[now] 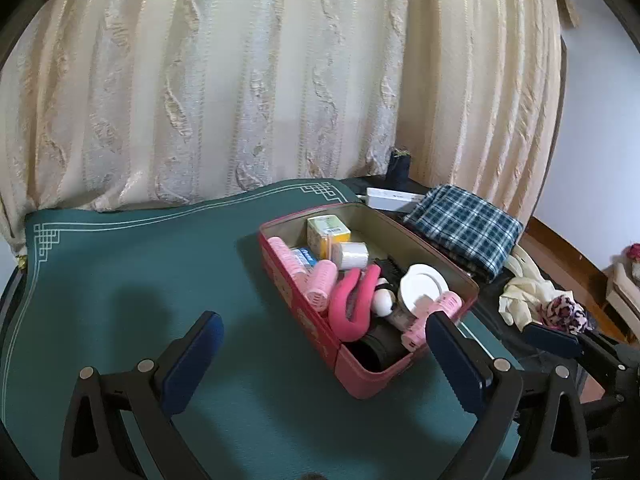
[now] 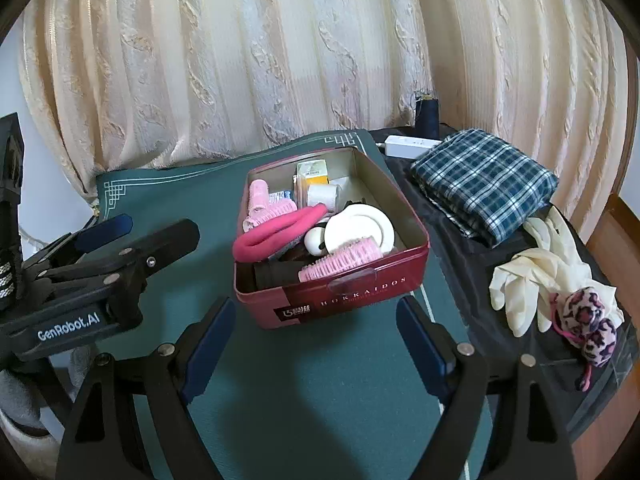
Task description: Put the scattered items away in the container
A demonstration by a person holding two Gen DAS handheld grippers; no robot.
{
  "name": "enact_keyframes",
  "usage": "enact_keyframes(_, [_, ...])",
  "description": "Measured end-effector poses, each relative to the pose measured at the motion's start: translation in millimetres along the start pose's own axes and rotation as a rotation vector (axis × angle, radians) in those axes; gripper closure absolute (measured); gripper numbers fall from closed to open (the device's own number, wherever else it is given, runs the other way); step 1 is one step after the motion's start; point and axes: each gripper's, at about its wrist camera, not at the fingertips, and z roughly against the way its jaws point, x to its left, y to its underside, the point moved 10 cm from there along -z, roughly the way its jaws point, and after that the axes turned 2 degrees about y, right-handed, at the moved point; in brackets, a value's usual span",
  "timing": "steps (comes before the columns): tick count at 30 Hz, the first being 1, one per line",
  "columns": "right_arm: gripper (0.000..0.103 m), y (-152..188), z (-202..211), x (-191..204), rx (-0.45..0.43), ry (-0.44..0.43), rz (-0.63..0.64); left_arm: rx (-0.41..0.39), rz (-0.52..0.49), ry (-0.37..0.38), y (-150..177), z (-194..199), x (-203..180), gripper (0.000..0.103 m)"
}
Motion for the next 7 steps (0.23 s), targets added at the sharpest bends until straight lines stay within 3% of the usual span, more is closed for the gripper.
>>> enact_keyframes(7, [0.018, 3, -4, -3, 0.017, 0.010, -0.009, 0.028, -0.030, 0.051, 7, -6, -17, 0.000])
